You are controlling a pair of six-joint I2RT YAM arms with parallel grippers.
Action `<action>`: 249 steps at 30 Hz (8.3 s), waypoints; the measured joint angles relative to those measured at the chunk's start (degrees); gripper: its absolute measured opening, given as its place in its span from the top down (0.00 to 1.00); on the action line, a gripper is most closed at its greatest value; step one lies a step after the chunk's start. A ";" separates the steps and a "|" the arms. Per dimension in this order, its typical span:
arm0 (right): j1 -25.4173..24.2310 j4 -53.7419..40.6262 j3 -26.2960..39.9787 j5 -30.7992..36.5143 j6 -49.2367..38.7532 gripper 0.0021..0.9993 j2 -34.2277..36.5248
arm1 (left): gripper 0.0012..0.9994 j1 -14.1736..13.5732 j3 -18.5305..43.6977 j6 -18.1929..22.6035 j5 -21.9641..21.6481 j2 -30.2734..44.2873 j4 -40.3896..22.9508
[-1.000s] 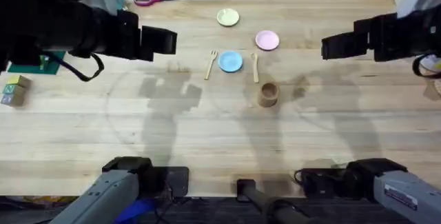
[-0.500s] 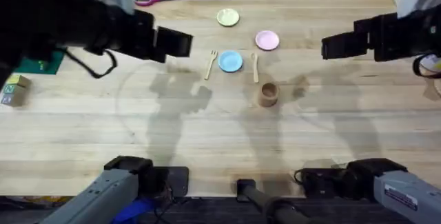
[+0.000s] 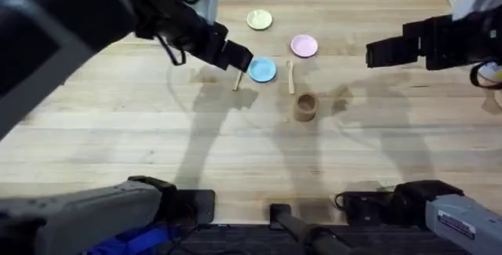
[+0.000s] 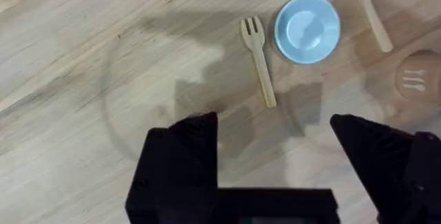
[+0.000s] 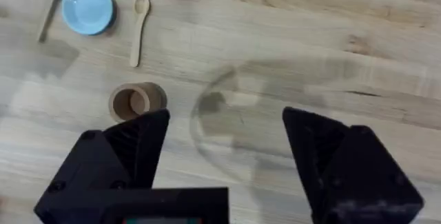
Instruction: Pick up a utensil and set it on the pink plate, then put the other utensil in the container.
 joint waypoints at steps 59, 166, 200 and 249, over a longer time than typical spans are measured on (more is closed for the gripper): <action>0.00 -0.29 0.00 0.00 0.00 0.00 0.00 | 0.02 -3.70 0.44 -9.63 -7.92 22.40 13.08; 0.00 -0.29 0.02 0.00 -0.41 0.00 0.00 | 0.96 -19.34 34.16 -3.40 2.64 42.24 12.18; 0.00 -0.49 0.02 -0.01 -0.41 0.00 0.00 | 0.96 -19.59 40.85 -3.40 1.96 49.38 9.39; 0.00 -0.47 0.02 -0.01 -0.42 0.00 -0.02 | 0.00 -14.32 54.88 -6.44 0.66 41.64 -14.52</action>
